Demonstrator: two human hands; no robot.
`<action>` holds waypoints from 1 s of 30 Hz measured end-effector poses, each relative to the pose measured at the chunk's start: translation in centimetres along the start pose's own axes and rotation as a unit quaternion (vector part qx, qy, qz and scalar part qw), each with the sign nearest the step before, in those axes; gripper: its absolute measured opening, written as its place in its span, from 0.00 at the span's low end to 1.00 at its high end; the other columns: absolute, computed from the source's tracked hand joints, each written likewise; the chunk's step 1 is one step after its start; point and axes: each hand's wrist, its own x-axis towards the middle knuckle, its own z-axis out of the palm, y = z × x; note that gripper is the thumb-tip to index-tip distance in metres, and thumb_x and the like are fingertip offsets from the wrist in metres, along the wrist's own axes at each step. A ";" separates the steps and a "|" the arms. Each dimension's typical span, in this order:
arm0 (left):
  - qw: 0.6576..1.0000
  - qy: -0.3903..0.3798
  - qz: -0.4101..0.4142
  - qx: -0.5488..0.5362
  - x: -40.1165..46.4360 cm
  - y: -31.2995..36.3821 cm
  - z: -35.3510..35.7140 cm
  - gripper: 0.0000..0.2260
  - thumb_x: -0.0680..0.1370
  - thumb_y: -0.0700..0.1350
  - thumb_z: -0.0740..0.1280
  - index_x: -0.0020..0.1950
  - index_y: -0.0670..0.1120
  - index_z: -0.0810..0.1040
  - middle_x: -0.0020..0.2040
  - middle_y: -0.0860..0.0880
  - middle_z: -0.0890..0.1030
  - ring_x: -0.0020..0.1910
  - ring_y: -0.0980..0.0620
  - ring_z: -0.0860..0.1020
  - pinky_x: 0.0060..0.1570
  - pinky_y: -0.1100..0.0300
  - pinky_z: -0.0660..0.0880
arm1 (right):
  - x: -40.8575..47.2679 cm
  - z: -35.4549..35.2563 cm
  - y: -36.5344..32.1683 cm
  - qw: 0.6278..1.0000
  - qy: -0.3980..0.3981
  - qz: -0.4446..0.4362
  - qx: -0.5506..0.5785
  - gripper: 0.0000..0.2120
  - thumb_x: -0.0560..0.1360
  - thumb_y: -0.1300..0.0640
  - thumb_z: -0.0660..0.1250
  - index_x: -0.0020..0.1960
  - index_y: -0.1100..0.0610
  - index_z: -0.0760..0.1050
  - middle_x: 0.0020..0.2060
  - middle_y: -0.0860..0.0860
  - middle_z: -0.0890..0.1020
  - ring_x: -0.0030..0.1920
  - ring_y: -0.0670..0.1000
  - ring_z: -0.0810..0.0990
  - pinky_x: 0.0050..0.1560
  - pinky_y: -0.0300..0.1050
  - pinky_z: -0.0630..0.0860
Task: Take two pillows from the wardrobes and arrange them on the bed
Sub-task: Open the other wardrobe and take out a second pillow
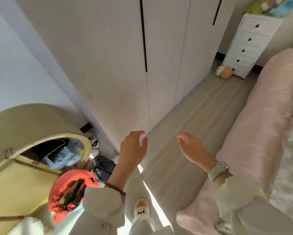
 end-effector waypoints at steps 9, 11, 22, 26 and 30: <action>0.971 -0.135 0.196 -0.033 21.1 12.4 5.9 0.14 0.78 0.46 0.60 0.62 0.44 0.73 0.62 0.43 0.76 0.58 0.44 0.75 0.58 0.49 0.71 | 12.0 -10.5 3.9 0.978 0.157 0.132 0.025 0.12 0.77 0.62 0.58 0.58 0.59 0.74 0.56 0.60 0.80 0.57 0.60 0.77 0.59 0.52 0.72; 0.961 -0.154 0.227 -0.026 24.6 15.8 8.5 0.14 0.78 0.45 0.61 0.62 0.44 0.73 0.61 0.43 0.76 0.58 0.44 0.75 0.57 0.49 0.72 | 14.6 -13.3 6.5 0.970 0.182 0.157 0.025 0.12 0.77 0.62 0.58 0.58 0.60 0.74 0.57 0.60 0.79 0.58 0.60 0.77 0.60 0.51 0.71; 0.948 -0.123 0.293 -0.030 49.1 36.8 18.2 0.12 0.78 0.45 0.60 0.60 0.44 0.75 0.59 0.45 0.77 0.57 0.47 0.75 0.53 0.56 0.71 | 35.8 -31.6 18.6 0.953 0.217 0.190 0.091 0.13 0.77 0.62 0.56 0.58 0.60 0.74 0.54 0.61 0.80 0.55 0.61 0.77 0.57 0.52 0.73; 0.953 -0.069 0.295 -0.026 58.2 42.2 19.6 0.12 0.78 0.46 0.61 0.59 0.46 0.75 0.59 0.47 0.77 0.55 0.48 0.76 0.51 0.55 0.73 | 44.5 -36.7 21.0 0.962 0.198 0.161 0.092 0.13 0.77 0.60 0.56 0.59 0.58 0.73 0.53 0.61 0.81 0.52 0.60 0.79 0.53 0.50 0.75; 0.954 0.006 0.297 -0.027 68.7 48.2 20.4 0.11 0.78 0.46 0.60 0.58 0.46 0.76 0.58 0.46 0.77 0.54 0.47 0.76 0.50 0.54 0.73 | 54.5 -42.6 22.9 0.965 0.213 0.118 0.092 0.14 0.78 0.60 0.55 0.62 0.56 0.71 0.50 0.60 0.81 0.49 0.58 0.79 0.51 0.49 0.76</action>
